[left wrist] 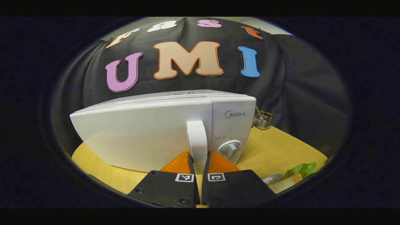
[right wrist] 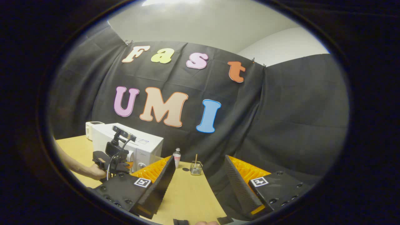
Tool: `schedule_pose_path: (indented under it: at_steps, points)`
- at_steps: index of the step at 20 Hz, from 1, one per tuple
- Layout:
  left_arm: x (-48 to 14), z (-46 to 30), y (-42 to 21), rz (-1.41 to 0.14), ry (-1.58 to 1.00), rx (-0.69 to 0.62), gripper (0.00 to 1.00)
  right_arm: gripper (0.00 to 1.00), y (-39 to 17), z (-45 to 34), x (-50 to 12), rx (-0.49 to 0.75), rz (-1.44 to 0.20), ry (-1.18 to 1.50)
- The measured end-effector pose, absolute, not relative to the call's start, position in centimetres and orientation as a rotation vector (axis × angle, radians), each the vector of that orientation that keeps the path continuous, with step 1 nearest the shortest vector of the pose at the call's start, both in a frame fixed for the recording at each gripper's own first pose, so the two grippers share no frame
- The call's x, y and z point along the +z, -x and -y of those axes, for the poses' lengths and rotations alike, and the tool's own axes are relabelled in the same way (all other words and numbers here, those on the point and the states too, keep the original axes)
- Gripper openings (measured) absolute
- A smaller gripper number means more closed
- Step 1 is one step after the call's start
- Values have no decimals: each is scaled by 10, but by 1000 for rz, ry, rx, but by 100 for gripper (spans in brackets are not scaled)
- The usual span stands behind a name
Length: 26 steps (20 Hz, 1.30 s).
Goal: Open the microwave oven with the left hand, put the food in, and close the microwave oven.
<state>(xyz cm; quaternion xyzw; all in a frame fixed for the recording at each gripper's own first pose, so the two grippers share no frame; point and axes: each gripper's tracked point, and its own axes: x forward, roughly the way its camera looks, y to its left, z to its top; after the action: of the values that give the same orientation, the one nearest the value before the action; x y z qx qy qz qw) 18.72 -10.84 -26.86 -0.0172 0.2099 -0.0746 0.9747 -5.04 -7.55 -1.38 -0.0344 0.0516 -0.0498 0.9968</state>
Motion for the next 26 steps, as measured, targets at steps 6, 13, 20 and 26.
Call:
schedule_pose_path:
  at_steps: [6,13,20,26]
  points:
    - [-274,107,-169,-483,70,-142,2,97,50,74,-11,-97,-87,58]
    - [-262,91,-99,-428,91,-229,2,97,40,51,-21,-33,-104,-19]
    - [-254,43,-14,-439,93,-322,2,99,33,6,-36,38,-151,-116]
    - [-255,-19,39,-454,81,-258,2,97,36,-35,-52,93,-180,-90]
